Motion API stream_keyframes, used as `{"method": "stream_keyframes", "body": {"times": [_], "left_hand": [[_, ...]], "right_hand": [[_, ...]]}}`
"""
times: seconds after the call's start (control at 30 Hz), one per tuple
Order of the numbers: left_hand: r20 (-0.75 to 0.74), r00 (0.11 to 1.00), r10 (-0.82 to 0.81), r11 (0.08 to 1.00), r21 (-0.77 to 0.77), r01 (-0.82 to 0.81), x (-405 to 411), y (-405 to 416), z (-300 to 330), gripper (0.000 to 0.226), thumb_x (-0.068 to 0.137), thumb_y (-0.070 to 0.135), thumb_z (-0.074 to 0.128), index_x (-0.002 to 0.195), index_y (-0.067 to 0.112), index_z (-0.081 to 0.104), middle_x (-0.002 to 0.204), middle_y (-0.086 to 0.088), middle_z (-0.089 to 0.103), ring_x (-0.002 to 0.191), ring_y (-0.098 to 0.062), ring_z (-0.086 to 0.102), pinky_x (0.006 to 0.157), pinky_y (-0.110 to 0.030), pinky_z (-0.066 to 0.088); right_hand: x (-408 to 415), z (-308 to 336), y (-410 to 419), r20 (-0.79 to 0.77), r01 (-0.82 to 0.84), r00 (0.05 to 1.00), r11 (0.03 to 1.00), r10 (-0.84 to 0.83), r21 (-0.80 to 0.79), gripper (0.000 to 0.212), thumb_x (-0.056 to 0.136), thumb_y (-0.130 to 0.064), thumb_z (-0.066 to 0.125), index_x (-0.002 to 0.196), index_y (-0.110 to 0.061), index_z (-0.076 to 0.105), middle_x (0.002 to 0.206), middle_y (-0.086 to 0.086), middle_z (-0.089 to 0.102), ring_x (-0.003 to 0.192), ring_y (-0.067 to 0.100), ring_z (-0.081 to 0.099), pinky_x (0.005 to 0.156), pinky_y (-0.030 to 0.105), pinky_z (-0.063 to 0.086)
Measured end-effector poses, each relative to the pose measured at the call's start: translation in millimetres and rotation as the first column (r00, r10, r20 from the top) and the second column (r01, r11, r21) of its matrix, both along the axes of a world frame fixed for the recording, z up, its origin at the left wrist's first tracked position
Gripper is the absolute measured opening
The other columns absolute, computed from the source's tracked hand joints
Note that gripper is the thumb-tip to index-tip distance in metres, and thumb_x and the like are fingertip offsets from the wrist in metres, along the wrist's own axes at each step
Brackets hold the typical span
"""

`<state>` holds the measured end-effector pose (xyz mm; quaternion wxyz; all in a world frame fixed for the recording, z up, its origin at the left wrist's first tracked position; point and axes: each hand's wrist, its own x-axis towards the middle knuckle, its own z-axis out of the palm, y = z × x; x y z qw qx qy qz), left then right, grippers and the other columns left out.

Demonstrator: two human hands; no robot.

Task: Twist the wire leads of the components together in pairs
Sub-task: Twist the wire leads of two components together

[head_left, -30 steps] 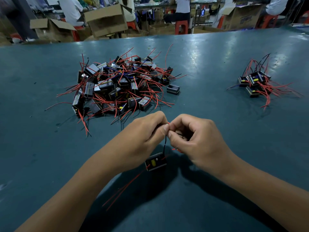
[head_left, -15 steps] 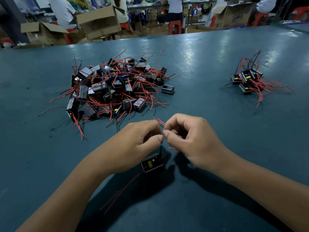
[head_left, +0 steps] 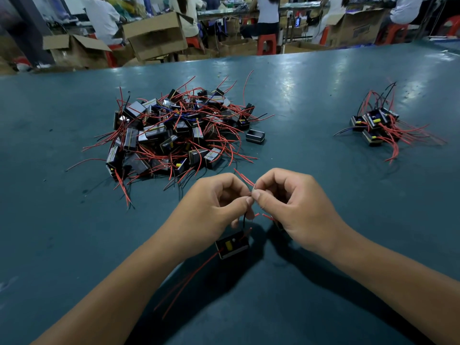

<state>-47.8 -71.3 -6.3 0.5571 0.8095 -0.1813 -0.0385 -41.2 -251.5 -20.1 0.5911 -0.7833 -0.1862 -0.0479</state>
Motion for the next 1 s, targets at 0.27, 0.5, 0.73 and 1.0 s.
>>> {"method": "stream_keyframes", "body": {"times": [0.27,0.5,0.73,1.0], "left_hand": [[-0.019,0.998,0.054,0.997,-0.061,-0.055,-0.1,1.9,-0.2,0.008,0.094,0.005,0.066,0.086,0.003,0.064,0.063,0.002,0.070,0.049,-0.008,0.054,0.050,-0.014,0.041],[-0.042,0.998,0.052,0.995,-0.086,-0.055,-0.7,0.1,-0.4,0.009,0.093,0.004,0.067,0.085,0.006,0.064,0.068,-0.003,0.072,0.051,-0.010,0.054,0.051,-0.015,0.042],[-0.061,0.996,0.072,0.989,-0.128,-0.079,-2.2,-2.6,-0.3,0.012,0.091,0.005,0.070,0.085,0.010,0.061,0.069,-0.006,0.073,0.050,-0.011,0.057,0.049,-0.015,0.043],[-0.065,0.997,0.048,0.987,-0.150,-0.057,-3.8,-4.2,-0.1,0.016,0.090,0.000,0.069,0.084,0.010,0.057,0.066,-0.004,0.072,0.053,-0.012,0.059,0.052,-0.019,0.048]], "right_hand": [[-2.8,4.4,2.5,-0.065,0.005,0.998,0.998,-0.001,0.067,0.010,0.081,-0.023,0.058,0.079,-0.021,0.068,0.057,-0.007,0.052,0.056,0.016,0.043,0.055,0.035,0.037],[-2.1,5.0,0.0,-0.069,0.010,0.998,0.997,-0.005,0.080,0.015,0.089,-0.006,0.067,0.076,-0.014,0.066,0.058,-0.002,0.056,0.054,0.015,0.045,0.055,0.035,0.039],[-4.0,6.4,2.0,-0.071,0.000,0.997,0.993,0.009,0.121,0.012,0.089,-0.002,0.067,0.078,-0.007,0.067,0.057,-0.002,0.055,0.049,0.006,0.046,0.048,0.016,0.038],[-3.4,4.5,1.5,-0.054,0.000,0.999,0.995,0.006,0.100,0.015,0.088,-0.002,0.068,0.076,-0.011,0.068,0.058,0.002,0.056,0.051,0.009,0.046,0.049,0.018,0.038]]}}
